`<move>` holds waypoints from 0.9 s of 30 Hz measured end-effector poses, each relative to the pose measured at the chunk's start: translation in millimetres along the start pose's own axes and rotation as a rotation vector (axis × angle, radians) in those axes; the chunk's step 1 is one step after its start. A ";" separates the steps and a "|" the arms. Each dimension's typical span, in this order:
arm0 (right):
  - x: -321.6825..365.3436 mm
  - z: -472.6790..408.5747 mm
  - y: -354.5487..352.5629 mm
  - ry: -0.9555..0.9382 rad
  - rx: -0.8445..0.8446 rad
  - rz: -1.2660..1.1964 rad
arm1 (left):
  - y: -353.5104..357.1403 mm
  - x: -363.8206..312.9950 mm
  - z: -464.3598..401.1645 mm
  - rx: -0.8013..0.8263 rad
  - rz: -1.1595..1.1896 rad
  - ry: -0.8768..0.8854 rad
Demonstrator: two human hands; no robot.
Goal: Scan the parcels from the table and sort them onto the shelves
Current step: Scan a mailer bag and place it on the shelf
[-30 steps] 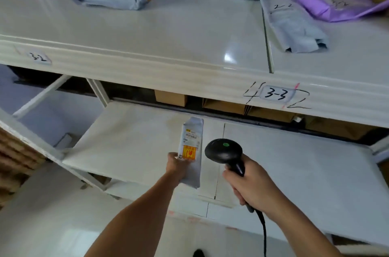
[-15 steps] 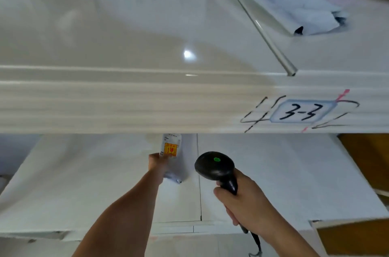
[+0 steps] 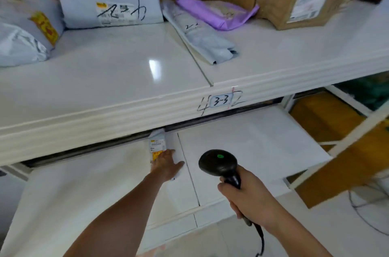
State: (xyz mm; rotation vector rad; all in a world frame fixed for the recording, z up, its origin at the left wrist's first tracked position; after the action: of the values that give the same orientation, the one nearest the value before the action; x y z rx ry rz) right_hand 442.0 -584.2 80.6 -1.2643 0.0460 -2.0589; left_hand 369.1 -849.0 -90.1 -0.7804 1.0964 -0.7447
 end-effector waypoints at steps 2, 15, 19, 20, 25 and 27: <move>-0.3 24.4 -19.9 0.003 -0.048 -0.042 | -6.3 -41.4 -7.6 0.055 -0.045 0.082; -123.4 215.4 -225.3 0.082 -0.565 -0.310 | 85.6 -416.9 20.5 0.387 -0.071 0.559; -181.2 264.0 -288.9 0.124 -0.652 -0.351 | 132.6 -531.3 50.7 0.390 -0.135 0.678; -193.6 274.0 -303.4 0.130 -0.666 -0.359 | 144.0 -557.7 57.6 0.382 -0.150 0.711; -243.2 307.0 -369.7 0.131 -0.736 -0.404 | 191.4 -656.8 83.9 0.400 -0.212 0.845; -261.6 310.9 -393.7 0.142 -0.761 -0.426 | 205.9 -685.8 80.8 0.408 -0.265 0.883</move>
State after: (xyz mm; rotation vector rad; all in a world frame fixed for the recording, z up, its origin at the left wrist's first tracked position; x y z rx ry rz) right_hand 543.3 -38.4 189.6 -1.6656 0.7430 -2.6191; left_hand 280.3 -155.3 83.4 -0.2209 1.5547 -1.5664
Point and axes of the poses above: each hand's wrist, its own z-axis away from the middle knuckle, its own y-axis out of the palm, x = y × z, the point moved 10 cm from there along -z, towards the middle knuckle, and after that the axes turned 11 degrees about y, right-handed, at the moved point
